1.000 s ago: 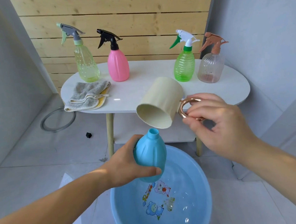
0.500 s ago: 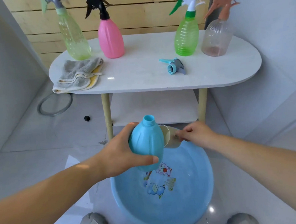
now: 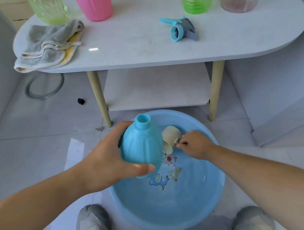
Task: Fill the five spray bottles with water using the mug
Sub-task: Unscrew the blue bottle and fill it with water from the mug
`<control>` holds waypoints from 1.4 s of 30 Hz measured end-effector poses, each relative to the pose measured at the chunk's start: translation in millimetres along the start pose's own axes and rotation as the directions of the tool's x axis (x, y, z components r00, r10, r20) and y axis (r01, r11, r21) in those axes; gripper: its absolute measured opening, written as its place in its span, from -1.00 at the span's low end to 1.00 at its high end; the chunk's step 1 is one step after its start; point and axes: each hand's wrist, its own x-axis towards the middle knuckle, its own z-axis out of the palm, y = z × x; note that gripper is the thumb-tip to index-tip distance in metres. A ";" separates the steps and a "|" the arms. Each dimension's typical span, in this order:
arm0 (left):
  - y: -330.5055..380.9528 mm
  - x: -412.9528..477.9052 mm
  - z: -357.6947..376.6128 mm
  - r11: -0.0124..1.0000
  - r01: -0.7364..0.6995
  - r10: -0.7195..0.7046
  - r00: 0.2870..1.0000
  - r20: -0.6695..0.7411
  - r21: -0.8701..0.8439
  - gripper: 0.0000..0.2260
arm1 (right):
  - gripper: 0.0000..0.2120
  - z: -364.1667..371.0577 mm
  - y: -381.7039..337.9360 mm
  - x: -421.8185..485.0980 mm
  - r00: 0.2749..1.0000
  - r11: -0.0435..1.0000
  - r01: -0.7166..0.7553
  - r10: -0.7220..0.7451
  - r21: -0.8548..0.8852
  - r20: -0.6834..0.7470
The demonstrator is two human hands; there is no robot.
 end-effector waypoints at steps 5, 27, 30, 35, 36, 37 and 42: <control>-1.9 7.5 -0.5 1.000 0.010 -0.010 1.000 -0.006 -0.015 -0.27 | -0.62 11.6 5.6 5.7 0.993 0.982 0.115 -0.115 -0.150 0.012; 0.4 4.3 -9.5 1.000 0.000 0.000 1.000 -0.024 -0.015 -0.25 | -0.53 23.1 -16.7 0.2 0.993 0.996 -0.075 0.070 0.048 0.090; 2.6 0.9 -11.3 1.000 -0.004 0.003 0.999 -0.034 -0.023 -0.24 | -0.59 11.3 -23.3 -4.0 0.981 0.922 -0.195 0.175 0.333 0.088; 10.8 -7.9 -14.2 1.000 -0.026 0.025 0.998 -0.063 -0.013 -0.25 | -0.70 -18.6 -31.8 -20.6 0.958 0.693 -0.288 0.203 0.661 0.204; 12.2 -9.3 -15.3 0.999 -0.033 0.032 0.998 -0.063 -0.011 -0.27 | -0.68 -27.1 -35.3 -24.6 0.960 0.636 -0.281 0.187 0.719 0.210; 13.3 -10.6 -16.7 0.999 -0.038 0.038 0.997 -0.063 -0.007 -0.28 | -0.68 -36.5 -40.7 -29.3 0.965 0.585 -0.262 0.165 0.768 0.203; 18.4 -15.7 -23.8 0.998 -0.061 0.063 0.993 -0.096 0.017 -0.24 | -0.68 -91.3 -78.0 -56.5 0.984 0.436 -0.161 0.143 0.886 0.109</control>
